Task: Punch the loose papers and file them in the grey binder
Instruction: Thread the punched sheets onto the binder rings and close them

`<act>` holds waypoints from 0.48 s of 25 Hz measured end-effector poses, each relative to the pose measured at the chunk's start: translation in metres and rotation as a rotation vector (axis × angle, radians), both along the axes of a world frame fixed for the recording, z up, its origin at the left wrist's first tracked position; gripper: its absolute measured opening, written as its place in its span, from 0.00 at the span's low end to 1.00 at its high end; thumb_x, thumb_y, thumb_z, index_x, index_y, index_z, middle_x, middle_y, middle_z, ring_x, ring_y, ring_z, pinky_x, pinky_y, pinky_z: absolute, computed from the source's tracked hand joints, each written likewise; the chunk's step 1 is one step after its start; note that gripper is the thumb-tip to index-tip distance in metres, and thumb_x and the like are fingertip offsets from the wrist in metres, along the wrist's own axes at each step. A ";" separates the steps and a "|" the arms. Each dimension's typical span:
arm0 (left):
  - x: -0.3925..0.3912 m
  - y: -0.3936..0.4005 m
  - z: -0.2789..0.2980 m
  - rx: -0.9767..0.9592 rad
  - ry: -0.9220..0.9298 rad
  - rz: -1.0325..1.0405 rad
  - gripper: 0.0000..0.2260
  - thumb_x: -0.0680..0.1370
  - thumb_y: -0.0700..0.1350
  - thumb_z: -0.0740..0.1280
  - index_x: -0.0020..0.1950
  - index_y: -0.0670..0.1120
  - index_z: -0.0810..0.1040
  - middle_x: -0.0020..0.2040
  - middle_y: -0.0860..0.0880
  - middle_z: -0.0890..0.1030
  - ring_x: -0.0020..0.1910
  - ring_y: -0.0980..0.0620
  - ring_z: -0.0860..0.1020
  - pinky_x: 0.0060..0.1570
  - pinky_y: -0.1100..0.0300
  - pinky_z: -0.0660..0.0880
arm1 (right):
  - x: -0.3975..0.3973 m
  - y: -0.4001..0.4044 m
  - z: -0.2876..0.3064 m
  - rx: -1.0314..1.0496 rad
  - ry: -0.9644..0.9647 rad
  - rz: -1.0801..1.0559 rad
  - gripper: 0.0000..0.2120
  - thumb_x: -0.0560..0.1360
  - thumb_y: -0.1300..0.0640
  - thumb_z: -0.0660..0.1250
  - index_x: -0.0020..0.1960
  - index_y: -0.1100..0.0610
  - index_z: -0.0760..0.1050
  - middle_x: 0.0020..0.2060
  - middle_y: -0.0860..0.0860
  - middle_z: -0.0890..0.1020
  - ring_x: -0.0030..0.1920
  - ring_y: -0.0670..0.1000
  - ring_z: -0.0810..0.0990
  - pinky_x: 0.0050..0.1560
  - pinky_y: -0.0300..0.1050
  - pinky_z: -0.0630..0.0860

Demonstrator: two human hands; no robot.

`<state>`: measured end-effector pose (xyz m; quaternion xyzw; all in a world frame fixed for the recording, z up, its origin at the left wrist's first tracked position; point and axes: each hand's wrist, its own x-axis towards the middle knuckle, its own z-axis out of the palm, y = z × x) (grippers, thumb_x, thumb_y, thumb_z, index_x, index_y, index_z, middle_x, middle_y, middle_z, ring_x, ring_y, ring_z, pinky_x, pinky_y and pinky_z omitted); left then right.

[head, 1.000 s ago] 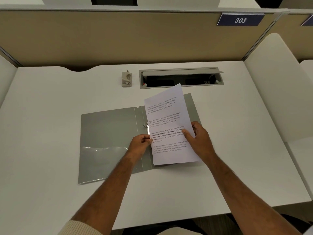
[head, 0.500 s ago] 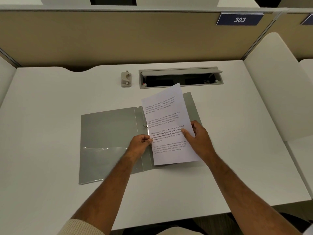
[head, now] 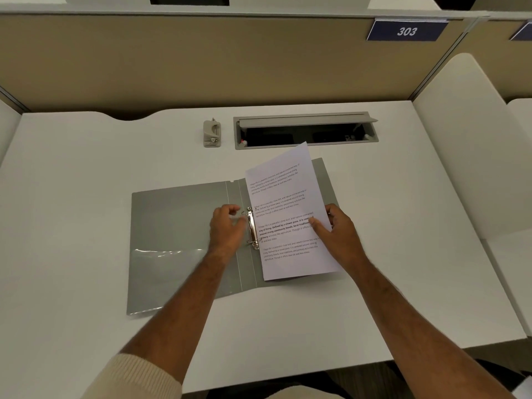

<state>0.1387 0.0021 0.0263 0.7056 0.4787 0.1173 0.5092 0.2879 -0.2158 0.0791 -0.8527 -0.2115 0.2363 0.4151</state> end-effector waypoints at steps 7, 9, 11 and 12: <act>0.028 0.025 -0.007 -0.207 0.055 -0.120 0.10 0.82 0.47 0.67 0.60 0.45 0.81 0.56 0.50 0.83 0.54 0.53 0.80 0.49 0.63 0.73 | 0.003 0.005 -0.004 0.010 0.019 0.013 0.13 0.79 0.47 0.69 0.58 0.53 0.74 0.53 0.48 0.83 0.48 0.46 0.84 0.47 0.44 0.84; 0.028 0.025 -0.008 -0.266 0.065 -0.116 0.11 0.82 0.46 0.69 0.62 0.44 0.81 0.56 0.50 0.84 0.55 0.53 0.80 0.47 0.66 0.72 | 0.003 0.005 -0.004 0.007 0.030 0.015 0.13 0.79 0.47 0.69 0.58 0.53 0.73 0.53 0.47 0.83 0.48 0.46 0.84 0.47 0.43 0.83; 0.030 0.026 -0.010 -0.282 0.066 -0.127 0.10 0.82 0.46 0.69 0.61 0.44 0.82 0.55 0.50 0.84 0.55 0.53 0.80 0.51 0.63 0.72 | 0.005 0.005 -0.005 0.005 0.034 0.013 0.13 0.79 0.48 0.69 0.59 0.53 0.73 0.53 0.47 0.82 0.48 0.46 0.84 0.47 0.42 0.83; 0.031 0.026 -0.010 -0.282 0.065 -0.134 0.09 0.82 0.46 0.69 0.60 0.44 0.82 0.55 0.49 0.85 0.55 0.52 0.80 0.53 0.61 0.72 | 0.006 0.005 -0.006 0.002 0.037 0.012 0.13 0.79 0.48 0.69 0.59 0.53 0.73 0.52 0.47 0.82 0.48 0.46 0.84 0.46 0.41 0.83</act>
